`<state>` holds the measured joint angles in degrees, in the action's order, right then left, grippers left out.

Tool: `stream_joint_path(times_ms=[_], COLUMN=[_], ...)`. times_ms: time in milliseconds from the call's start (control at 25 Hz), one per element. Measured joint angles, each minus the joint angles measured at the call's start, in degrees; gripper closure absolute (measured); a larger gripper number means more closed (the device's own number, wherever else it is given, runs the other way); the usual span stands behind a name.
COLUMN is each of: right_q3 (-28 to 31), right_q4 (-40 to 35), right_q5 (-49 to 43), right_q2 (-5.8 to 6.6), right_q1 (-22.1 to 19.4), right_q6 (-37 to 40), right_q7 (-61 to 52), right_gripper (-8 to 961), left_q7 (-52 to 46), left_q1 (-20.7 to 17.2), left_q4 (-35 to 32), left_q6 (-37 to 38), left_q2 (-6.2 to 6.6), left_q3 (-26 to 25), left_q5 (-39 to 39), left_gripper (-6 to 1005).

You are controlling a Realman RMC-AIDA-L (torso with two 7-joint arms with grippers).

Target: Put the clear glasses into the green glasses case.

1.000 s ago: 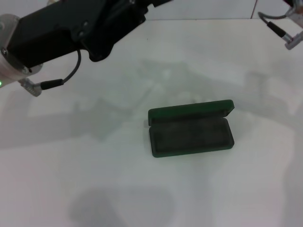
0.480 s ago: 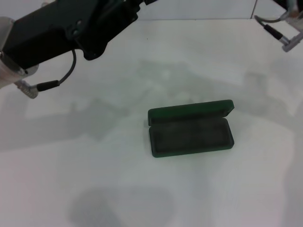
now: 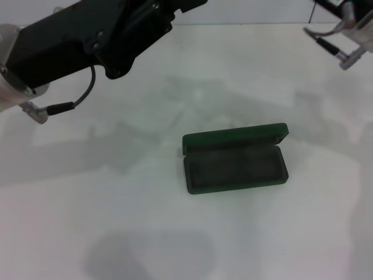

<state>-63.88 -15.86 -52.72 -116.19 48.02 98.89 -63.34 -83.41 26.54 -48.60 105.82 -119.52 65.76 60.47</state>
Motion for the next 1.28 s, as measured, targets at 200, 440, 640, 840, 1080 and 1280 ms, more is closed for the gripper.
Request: stream_joint_path(times_ms=[200,440,640,840,1080,1280], right_q3=[-4.1,-6.8,-9.4,-11.3,-13.0,-13.7], right_q4=[-0.4,-0.8,-2.9,-3.6,-4.1,-4.2], right_q5=[0.1,-0.3,-0.3,-0.3,-0.3,-0.3], right_q2=[0.0,0.0,0.0,0.0,0.0,0.0], right_q1=[0.5,0.5,-0.1,-0.3,-0.1,0.1], right_q6=[-1.0,-1.4,-1.7,-1.8,-2.3,-2.6], right_q7=[0.0,0.4,0.7,1.2,2.2,2.9], right_gripper=[837,837,837,837,837,837], left_q7=[0.7,1.1,1.3,1.3,1.4,1.4], left_q1=[-0.1,-0.1,0.1,0.4,0.5,0.6], left_q4=[0.9,1.5,2.1,2.3,3.3,3.5], left_q6=[-0.1,-0.1,-0.2,-0.6,-0.8,-0.8], left_q2=[-0.02,0.1,0.13,0.2,0.18,0.2], left_q3=[-0.6,-1.2,-1.2,-1.3,-2.5,-2.7], left_q5=[-0.5,-0.7,-0.8,-0.7,-0.2,0.0], left_gripper=[946,946,946,946,946,946])
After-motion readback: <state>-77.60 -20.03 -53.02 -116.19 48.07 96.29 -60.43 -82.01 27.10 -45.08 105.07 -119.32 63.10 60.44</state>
